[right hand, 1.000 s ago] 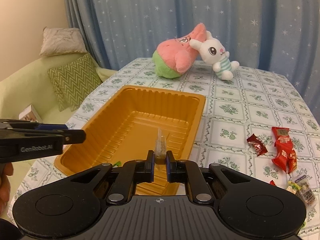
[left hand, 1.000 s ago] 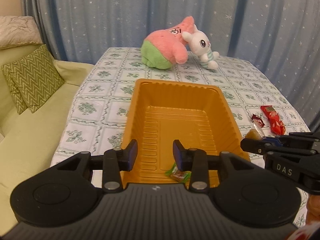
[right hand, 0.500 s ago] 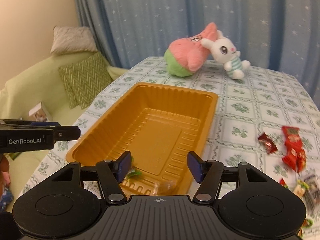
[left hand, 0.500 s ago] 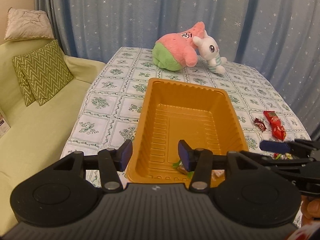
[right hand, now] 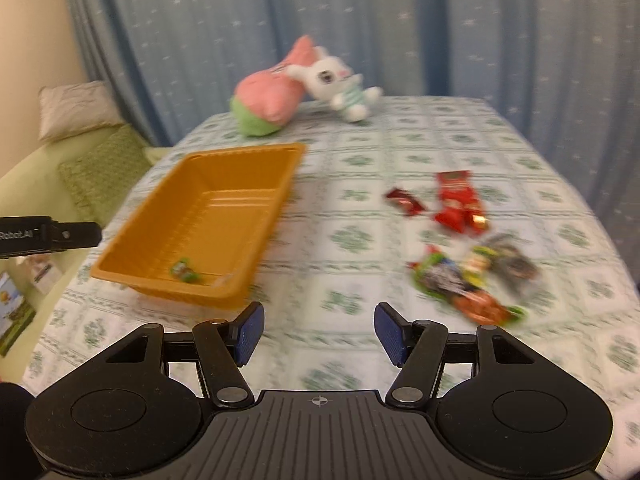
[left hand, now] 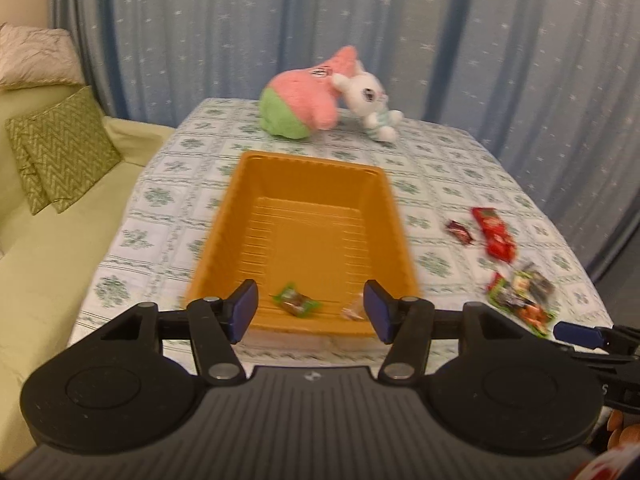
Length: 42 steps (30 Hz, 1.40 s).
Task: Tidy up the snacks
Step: 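Withdraw both open tools from the orange tray back toward the snack pile, then grasp the green sausage snack bag with the right tool while the left tool grasps a red candy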
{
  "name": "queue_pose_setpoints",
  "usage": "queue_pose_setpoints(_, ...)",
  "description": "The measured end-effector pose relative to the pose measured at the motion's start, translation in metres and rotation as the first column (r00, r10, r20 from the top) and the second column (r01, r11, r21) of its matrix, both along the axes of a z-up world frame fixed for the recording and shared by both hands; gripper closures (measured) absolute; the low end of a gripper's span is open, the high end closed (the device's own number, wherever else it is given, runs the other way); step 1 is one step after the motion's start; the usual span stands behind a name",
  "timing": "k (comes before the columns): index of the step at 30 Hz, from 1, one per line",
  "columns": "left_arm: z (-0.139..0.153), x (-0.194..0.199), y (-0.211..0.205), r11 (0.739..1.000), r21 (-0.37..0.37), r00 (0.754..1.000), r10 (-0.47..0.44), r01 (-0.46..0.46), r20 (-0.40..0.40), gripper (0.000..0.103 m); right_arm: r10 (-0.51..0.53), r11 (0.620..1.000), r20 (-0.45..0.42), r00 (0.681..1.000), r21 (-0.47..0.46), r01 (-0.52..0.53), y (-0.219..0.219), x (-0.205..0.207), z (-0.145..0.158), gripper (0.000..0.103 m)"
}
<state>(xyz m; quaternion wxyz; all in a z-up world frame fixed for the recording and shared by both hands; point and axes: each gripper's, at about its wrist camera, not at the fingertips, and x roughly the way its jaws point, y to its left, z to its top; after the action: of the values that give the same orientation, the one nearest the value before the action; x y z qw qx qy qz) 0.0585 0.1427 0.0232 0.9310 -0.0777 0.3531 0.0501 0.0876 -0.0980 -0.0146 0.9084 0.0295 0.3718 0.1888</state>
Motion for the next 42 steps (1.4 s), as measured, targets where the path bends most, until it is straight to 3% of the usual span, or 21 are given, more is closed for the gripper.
queue_pose_setpoints(2, 0.002, -0.004, -0.016, 1.000, -0.004, 1.000, -0.027, 0.027, 0.006, 0.041, -0.044, 0.999, 0.010, 0.999, -0.006, 0.044, -0.017, -0.006, 0.002, 0.042)
queue_pose_setpoints(10, 0.002, -0.004, -0.079, 0.990, -0.015, 0.990, -0.138, 0.138, -0.009, 0.038, -0.159, 0.987, 0.039, 0.987, -0.024, 0.160, -0.078, -0.020, 0.009, 0.042)
queue_pose_setpoints(17, 0.000, -0.002, -0.113, 0.982, -0.003, 0.982, -0.187, 0.187, -0.020, 0.036, -0.202, 0.979, 0.051, 0.978, -0.002, 0.203, -0.109, -0.024, 0.009, 0.042)
queue_pose_setpoints(31, -0.022, 0.021, -0.140, 0.974, 0.022, 0.973, -0.222, 0.224, -0.069, 0.031, -0.075, 0.995, 0.073, 0.994, -0.063, 0.080, -0.113, 0.006, -0.014, 0.042)
queue_pose_setpoints(42, -0.052, 0.058, -0.150, 0.972, 0.025, 0.967, -0.231, 0.235, -0.109, 0.030, 0.127, 0.978, 0.057, 0.990, -0.173, -0.115, -0.093, 0.061, -0.052, 0.042)
